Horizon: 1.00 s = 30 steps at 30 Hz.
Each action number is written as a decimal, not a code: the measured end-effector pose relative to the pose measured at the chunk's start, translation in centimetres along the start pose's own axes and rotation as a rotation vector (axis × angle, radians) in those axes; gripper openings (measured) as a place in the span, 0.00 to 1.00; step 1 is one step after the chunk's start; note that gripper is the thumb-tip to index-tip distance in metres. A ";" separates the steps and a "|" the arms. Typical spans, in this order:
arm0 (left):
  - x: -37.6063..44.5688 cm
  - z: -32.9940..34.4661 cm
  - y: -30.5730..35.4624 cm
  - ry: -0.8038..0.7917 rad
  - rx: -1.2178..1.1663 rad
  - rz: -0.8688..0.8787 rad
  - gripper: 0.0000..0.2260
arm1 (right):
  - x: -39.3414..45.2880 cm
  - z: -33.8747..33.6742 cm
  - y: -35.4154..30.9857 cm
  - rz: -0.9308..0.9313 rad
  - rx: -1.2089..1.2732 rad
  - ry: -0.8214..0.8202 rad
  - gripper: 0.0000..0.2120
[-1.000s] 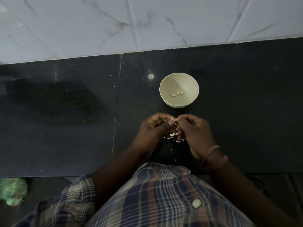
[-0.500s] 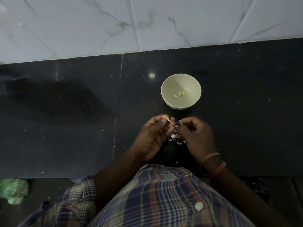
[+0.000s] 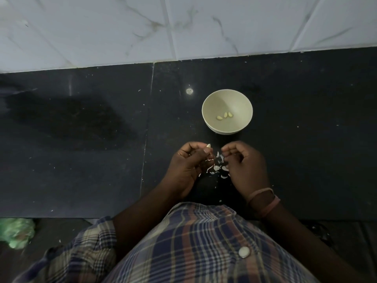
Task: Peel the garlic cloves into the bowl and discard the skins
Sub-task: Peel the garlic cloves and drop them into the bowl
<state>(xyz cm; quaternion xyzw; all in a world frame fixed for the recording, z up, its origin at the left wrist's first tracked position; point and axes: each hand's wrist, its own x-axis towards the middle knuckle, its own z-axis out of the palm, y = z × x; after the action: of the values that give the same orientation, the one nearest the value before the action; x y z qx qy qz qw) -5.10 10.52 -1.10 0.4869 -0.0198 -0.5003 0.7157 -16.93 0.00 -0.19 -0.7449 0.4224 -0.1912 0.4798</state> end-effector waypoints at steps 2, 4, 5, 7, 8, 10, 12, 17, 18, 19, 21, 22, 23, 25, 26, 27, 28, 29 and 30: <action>0.0 0.1 0.0 -0.002 0.015 0.012 0.07 | 0.0 0.1 0.0 -0.022 -0.001 0.009 0.12; -0.1 0.0 -0.1 -0.011 0.012 0.007 0.07 | 0.2 0.3 0.0 -0.032 -0.036 0.006 0.08; -0.1 -0.1 -0.2 -0.015 0.010 0.001 0.06 | 0.2 0.3 0.0 -0.023 -0.048 -0.015 0.06; -0.1 -0.3 -0.3 -0.014 0.013 -0.009 0.05 | 0.2 0.5 0.2 -0.011 -0.097 -0.091 0.09; -0.1 -0.3 -0.3 -0.009 0.025 -0.006 0.05 | 0.2 0.6 0.4 -0.016 -0.118 -0.140 0.13; -0.2 -0.3 -0.4 0.014 0.089 0.020 0.04 | 0.2 0.7 0.7 -0.032 -0.125 -0.215 0.18; -0.3 -0.3 -0.6 0.044 0.179 0.059 0.04 | 0.1 0.7 0.8 -0.027 -0.076 -0.198 0.18; -0.4 -0.6 -0.8 0.103 0.317 0.127 0.10 | 0.2 0.9 -0.1 0.133 0.220 -0.079 0.06; -0.4 -0.7 -0.8 0.106 0.350 0.134 0.09 | 0.2 0.8 -0.3 0.153 0.256 -0.086 0.05; -0.5 -0.7 -0.8 0.103 0.374 0.140 0.08 | 0.1 0.7 -0.4 0.169 0.284 -0.100 0.05; -0.7 -0.6 -0.7 0.096 0.416 0.147 0.07 | 0.1 0.5 -0.5 0.204 0.337 -0.126 0.05; -0.8 -0.6 -0.7 0.091 0.440 0.147 0.07 | 0.0 0.5 -0.5 0.222 0.359 -0.136 0.04; -0.8 -0.6 -0.6 0.082 0.466 0.146 0.06 | 0.0 0.5 -0.4 0.236 0.369 -0.145 0.04; -0.9 -0.7 -0.5 0.067 0.510 0.141 0.06 | 0.1 0.4 -0.4 0.231 0.353 -0.165 0.04; -1.0 -0.7 -0.4 0.066 0.523 0.140 0.06 | 0.1 0.3 -0.4 0.218 0.333 -0.175 0.04; -1.0 -0.6 -0.4 0.065 0.527 0.142 0.07 | 0.1 0.2 -0.4 0.204 0.311 -0.181 0.04; -1.0 -0.6 -0.3 0.067 0.527 0.145 0.07 | 0.1 0.1 -0.4 0.193 0.296 -0.182 0.04; -1.0 -0.4 -0.3 0.067 0.515 0.147 0.07 | 0.1 0.0 -0.4 0.184 0.285 -0.180 0.04; -1.1 -0.2 -0.3 0.073 0.489 0.147 0.08 | 0.0 0.0 -0.5 0.179 0.277 -0.179 0.04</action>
<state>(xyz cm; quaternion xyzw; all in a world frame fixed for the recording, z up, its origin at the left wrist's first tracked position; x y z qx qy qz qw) -5.72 11.46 -0.94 0.6604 -0.1497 -0.4094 0.6114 -16.68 0.08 0.24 -0.6452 0.4123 -0.1371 0.6285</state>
